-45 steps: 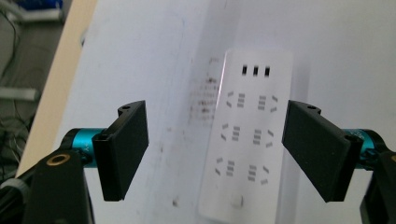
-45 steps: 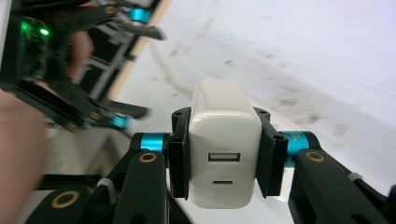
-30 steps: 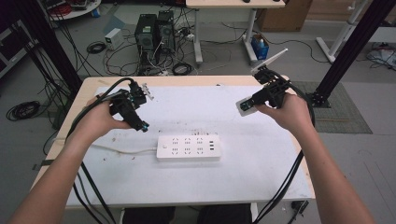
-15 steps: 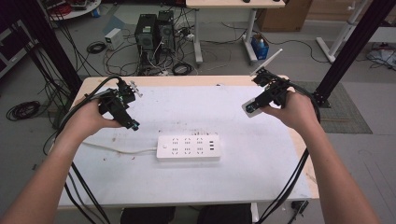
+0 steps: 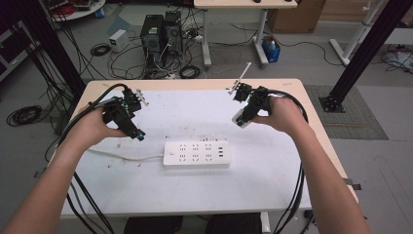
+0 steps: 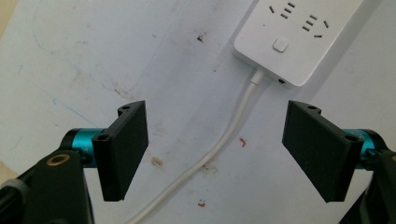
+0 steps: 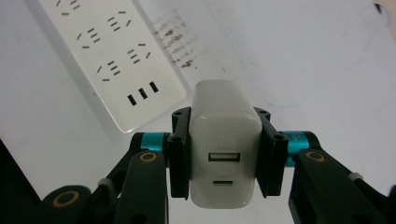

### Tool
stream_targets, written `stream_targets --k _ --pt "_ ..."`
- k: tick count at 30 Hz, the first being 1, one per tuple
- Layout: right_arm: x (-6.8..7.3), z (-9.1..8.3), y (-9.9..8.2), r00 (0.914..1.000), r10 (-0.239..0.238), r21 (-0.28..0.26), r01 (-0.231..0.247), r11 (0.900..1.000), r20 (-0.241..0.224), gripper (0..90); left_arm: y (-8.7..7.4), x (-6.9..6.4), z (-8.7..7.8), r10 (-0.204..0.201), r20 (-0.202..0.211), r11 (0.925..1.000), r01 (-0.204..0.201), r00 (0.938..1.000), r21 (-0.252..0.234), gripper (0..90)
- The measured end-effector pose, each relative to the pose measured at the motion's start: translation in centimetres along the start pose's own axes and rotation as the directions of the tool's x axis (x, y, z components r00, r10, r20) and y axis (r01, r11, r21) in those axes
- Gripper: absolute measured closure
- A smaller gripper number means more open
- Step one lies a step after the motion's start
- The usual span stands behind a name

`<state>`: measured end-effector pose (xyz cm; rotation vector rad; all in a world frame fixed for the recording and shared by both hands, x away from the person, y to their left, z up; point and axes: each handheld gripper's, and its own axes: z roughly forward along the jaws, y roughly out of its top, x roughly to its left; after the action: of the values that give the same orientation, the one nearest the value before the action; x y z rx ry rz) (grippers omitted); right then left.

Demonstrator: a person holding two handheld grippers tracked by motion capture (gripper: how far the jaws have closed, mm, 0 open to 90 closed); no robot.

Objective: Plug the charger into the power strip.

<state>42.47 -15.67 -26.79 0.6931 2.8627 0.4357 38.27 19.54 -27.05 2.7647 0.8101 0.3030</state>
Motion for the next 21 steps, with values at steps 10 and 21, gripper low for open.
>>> stream_targets --k 10,21 --pt "2.7 4.7 3.5 0.9722 -0.212 0.083 0.22 0.9718 -0.099 62.4 -0.9 -0.4 0.7 -0.025 0.008 0.9997 0.025 0.9997 0.0 22.8" --pt "5.5 8.1 5.7 0.9241 -0.343 0.134 0.366 0.921 -0.169 62.4 -1.6 -0.4 0.8 -0.001 0.015 0.9999 0.001 0.9999 0.014 22.8"
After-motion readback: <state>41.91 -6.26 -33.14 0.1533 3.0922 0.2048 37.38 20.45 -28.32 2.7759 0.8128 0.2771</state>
